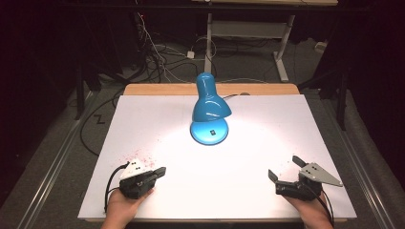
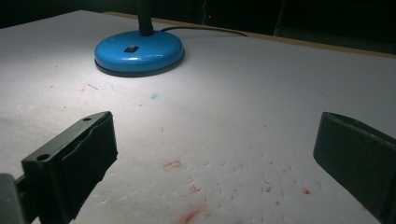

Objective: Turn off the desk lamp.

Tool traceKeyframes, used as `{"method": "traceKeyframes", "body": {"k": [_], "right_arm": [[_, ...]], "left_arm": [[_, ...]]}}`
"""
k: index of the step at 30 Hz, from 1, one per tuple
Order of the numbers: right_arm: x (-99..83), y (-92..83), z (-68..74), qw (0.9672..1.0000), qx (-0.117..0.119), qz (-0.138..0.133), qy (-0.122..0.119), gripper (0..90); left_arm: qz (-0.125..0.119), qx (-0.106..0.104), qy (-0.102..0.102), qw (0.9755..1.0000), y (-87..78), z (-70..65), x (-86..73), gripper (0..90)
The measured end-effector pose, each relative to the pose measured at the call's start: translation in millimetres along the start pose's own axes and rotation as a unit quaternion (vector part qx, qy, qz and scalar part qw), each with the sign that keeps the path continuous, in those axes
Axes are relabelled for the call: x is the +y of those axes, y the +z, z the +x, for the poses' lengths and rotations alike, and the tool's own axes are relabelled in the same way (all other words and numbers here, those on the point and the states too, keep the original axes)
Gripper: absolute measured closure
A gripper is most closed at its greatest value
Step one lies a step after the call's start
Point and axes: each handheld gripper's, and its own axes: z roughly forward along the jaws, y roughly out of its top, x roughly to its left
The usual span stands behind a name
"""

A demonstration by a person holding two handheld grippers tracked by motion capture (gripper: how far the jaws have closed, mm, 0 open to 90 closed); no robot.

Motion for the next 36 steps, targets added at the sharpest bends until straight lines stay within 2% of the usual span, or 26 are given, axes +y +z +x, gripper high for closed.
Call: {"method": "traceKeyframes", "body": {"k": [7, 9, 12, 14, 19, 21, 22, 24, 32, 33, 36], "right_arm": [[-0.2, -0.3, -0.8, 1.0, 0.001, -0.001, 0.001, 0.3], [-0.4, -0.4, -0.7, 1.0, 0.002, -0.001, 0.0, 0.3], [-1.3, 0.0, 0.4, 1.0, 0.005, 0.002, 0.007, 0.3], [-1.8, 1.9, -1.2, 1.0, 0.007, 0.001, -0.003, 0.3], [-1.8, 2.7, -1.3, 1.0, 0.007, 0.001, 0.001, 0.3], [-1.7, 2.4, -1.2, 1.0, 0.007, 0.001, -0.001, 0.3], [-1.8, 1.4, 0.6, 1.0, 0.008, 0.003, 0.005, 0.3], [-1.8, 1.4, -0.3, 1.0, 0.008, 0.0, 0.0, 0.3], [-1.2, -0.9, 0.5, 1.0, 0.005, 0.0, 0.006, 0.3], [-1.1, -0.6, -1.0, 1.0, 0.005, -0.003, -0.003, 0.3], [-0.9, -1.2, -0.7, 1.0, 0.004, -0.003, -0.002, 0.3]], "left_arm": [[0.001, -0.014, -0.013, 0.9998, 3.6, 0.3, 0.3, 87.9], [0.003, -0.014, -0.003, 0.9999, 4.3, -0.9, 0.6, 87.9], [-0.002, -0.017, -0.003, 0.9998, 4.3, -3.3, 2.0, 87.9], [-0.004, -0.016, -0.003, 0.9999, 4.4, -5.2, 3.3, 87.9], [-0.006, -0.018, -0.005, 0.9998, 6.3, -6.8, 7.9, 87.9], [-0.009, -0.018, -0.005, 0.9998, 6.4, -7.1, 10.8, 87.9], [-0.011, -0.021, -0.005, 0.9997, 5.6, -7.0, 16.1, 87.9], [-0.009, -0.02, -0.002, 0.9998, 4.7, -7.4, 18.6, 87.9], [-0.019, -0.019, 0.017, 0.9995, 0.2, -8.3, 38.4, 87.9], [-0.021, -0.019, 0.019, 0.9994, 0.4, -8.1, 40.9, 87.9], [-0.024, -0.021, 0.017, 0.9994, 2.8, -7.4, 47.7, 87.9]]}}
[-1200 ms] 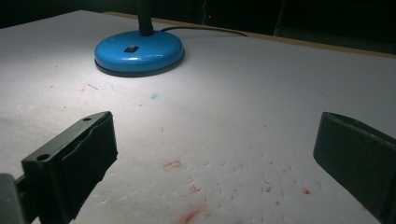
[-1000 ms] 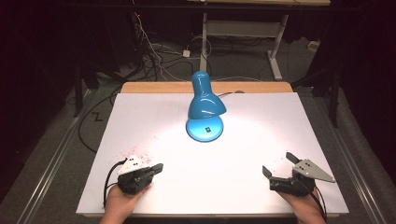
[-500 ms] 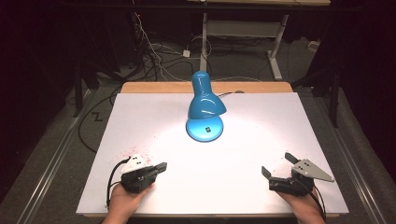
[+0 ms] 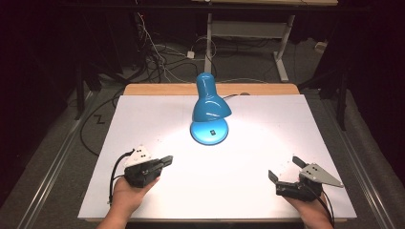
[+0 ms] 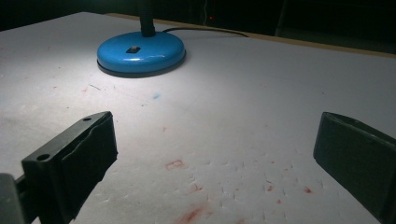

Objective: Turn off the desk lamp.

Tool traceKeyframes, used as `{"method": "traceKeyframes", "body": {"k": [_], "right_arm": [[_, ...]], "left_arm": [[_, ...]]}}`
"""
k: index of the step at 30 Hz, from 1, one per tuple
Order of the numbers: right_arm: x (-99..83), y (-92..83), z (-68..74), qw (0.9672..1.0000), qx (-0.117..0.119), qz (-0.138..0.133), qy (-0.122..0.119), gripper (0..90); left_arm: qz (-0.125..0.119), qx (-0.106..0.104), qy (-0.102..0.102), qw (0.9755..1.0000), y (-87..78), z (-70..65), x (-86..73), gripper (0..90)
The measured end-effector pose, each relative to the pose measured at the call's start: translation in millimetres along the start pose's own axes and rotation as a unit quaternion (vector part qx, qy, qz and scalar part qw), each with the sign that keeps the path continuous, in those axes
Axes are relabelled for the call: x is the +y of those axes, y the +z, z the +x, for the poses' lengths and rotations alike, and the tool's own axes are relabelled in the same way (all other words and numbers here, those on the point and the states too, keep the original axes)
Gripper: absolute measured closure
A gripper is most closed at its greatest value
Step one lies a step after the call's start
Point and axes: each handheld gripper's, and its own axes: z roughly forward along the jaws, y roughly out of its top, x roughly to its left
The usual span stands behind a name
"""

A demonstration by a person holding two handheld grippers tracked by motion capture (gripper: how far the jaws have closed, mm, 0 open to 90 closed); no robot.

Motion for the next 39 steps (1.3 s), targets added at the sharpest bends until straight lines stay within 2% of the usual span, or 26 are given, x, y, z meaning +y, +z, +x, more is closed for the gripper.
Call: {"method": "traceKeyframes", "body": {"k": [7, 11, 17, 27, 30, 34, 39], "right_arm": [[0.0, -0.1, -0.3, 1.0, 0.0, 0.001, 0.003, 0.3], [0.0, -0.6, -1.0, 1.0, -0.002, 0.0, 0.005, 0.3], [0.5, -1.1, -2.2, 1.0, -0.002, -0.002, 0.001, 0.3], [0.3, -0.8, -3.4, 1.0, -0.004, -0.002, 0.002, 0.3], [0.4, -0.9, -2.1, 1.0, -0.004, -0.001, 0.006, 0.3], [0.8, -0.5, -3.3, 1.0, -0.003, -0.003, -0.002, 0.3], [0.6, -1.7, -3.9, 1.0, -0.005, -0.003, 0.004, 0.3]], "left_arm": [[0.003, -0.002, 0.003, 1.0, 11.5, 3.1, 10.5, 87.9], [0.006, 0.002, -0.001, 1.0, 18.6, 7.2, 13.8, 87.8], [0.004, -0.006, -0.013, 0.9999, 29.2, 16.2, 17.8, 87.8], [0.004, -0.003, -0.004, 1.0, 46.0, 20.4, 27.2, 87.8], [0.007, -0.003, -0.008, 0.9999, 52.1, 23.0, 30.4, 87.8], [0.008, -0.002, -0.007, 0.9999, 59.9, 27.5, 33.2, 87.9], [0.008, -0.003, -0.008, 0.9999, 70.6, 33.7, 35.7, 87.9]]}}
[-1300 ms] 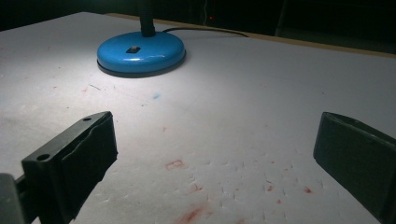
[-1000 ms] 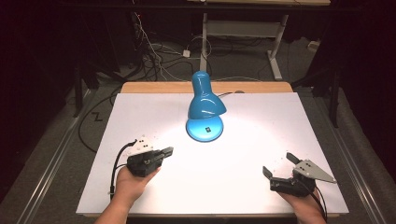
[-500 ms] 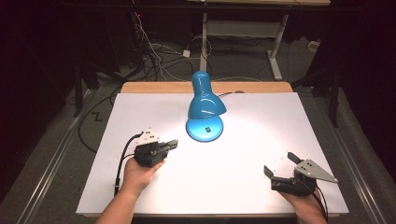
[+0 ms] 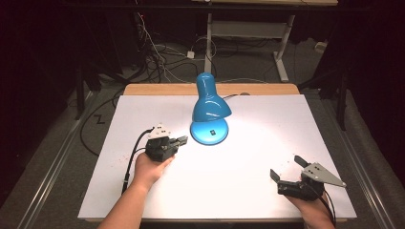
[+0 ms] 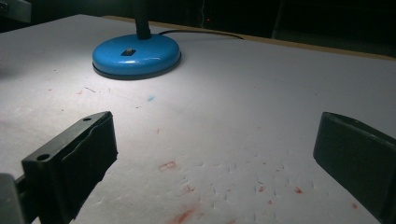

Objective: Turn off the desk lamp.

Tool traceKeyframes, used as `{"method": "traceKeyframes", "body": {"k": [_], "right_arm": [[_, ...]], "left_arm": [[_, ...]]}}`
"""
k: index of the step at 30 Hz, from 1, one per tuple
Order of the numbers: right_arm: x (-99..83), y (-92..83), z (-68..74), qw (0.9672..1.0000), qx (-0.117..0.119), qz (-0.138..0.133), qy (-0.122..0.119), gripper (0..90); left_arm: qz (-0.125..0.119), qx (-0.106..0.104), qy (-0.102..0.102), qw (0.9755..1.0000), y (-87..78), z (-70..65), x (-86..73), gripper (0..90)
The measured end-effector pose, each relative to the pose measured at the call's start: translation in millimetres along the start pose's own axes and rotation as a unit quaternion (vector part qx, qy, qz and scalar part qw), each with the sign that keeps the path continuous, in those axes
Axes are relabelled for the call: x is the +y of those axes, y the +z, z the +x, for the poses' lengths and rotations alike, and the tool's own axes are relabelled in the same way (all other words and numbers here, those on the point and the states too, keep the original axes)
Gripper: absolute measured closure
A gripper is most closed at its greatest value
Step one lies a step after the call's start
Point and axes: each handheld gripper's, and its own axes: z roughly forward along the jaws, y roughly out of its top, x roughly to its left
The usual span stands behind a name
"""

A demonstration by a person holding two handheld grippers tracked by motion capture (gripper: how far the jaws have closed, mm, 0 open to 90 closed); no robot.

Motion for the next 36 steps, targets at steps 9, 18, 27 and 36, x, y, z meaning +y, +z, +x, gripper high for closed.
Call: {"method": "traceKeyframes", "body": {"k": [9, 18, 27, 36], "right_arm": [[0.0, -0.6, -1.7, 1.0, -0.001, -0.002, -0.001, 0.3], [-0.4, -0.8, -1.4, 1.0, -0.001, -0.001, 0.0, 0.3], [-0.5, -0.3, -1.4, 1.0, 0.0, -0.001, -0.001, 0.3], [-0.8, 1.5, 0.5, 1.0, 0.003, 0.001, -0.004, 0.3]], "left_arm": [[0.008, -0.003, -0.013, 0.9999, 20.1, 7.2, 7.7, 87.9], [0.011, -0.003, -0.018, 0.9998, 39.8, 10.4, 12.8, 87.8], [0.01, -0.002, -0.024, 0.9996, 56.3, 12.9, 13.2, 87.9], [-0.001, -0.009, -0.036, 0.9993, 75.0, 10.5, 13.6, 87.9]]}}
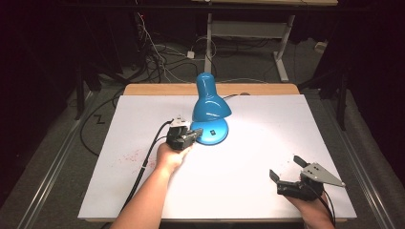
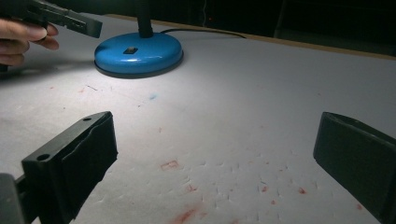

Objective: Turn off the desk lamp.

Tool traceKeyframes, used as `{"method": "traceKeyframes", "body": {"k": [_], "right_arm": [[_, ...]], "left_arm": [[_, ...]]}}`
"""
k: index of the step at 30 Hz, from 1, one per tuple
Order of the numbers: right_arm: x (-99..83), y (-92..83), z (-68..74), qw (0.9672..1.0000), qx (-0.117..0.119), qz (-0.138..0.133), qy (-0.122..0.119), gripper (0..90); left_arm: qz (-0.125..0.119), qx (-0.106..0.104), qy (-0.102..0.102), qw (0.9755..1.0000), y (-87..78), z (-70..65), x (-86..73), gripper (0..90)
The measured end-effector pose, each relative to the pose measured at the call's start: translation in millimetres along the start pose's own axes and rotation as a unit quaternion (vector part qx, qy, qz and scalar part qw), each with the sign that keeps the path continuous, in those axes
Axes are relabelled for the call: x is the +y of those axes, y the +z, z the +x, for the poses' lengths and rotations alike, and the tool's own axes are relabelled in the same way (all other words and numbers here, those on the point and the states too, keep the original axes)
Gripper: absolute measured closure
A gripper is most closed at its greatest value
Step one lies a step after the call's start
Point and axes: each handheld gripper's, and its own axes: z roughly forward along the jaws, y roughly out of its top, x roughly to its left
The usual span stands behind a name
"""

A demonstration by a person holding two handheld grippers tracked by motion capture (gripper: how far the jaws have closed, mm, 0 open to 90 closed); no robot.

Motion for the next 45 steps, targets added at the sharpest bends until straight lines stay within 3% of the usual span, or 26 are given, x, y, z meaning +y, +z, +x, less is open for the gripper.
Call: {"method": "traceKeyframes", "body": {"k": [9, 11, 19, 20, 25, 45], "right_arm": [[-0.8, 0.7, 0.1, 1.0, 0.002, 0.0, -0.003, 0.3], [-1.2, -0.1, 1.3, 1.0, 0.001, 0.002, 0.005, 0.3], [-1.8, 0.3, 0.4, 1.0, 0.002, 0.003, 0.001, 0.3], [-1.9, 0.4, 0.2, 1.0, 0.002, 0.003, 0.001, 0.3], [-1.8, 0.1, 0.4, 1.0, 0.002, 0.003, 0.003, 0.3], [-2.1, -1.8, 0.2, 1.0, 0.001, 0.002, 0.002, 0.3]], "left_arm": [[0.001, -0.003, -0.002, 1.0, 17.9, -4.4, -3.1, 87.9], [-0.001, -0.005, -0.004, 1.0, 20.6, -5.3, -2.7, 87.9], [0.005, -0.013, 0.008, 0.9999, 26.8, -4.8, 2.9, 87.9], [-0.001, -0.015, -0.001, 0.9999, 29.1, -6.0, 3.4, 87.9], [0.005, -0.018, -0.004, 0.9998, 36.6, -7.1, 6.0, 87.9], [0.012, -0.01, -0.02, 0.9997, 39.7, -1.2, 7.6, 87.9]]}}
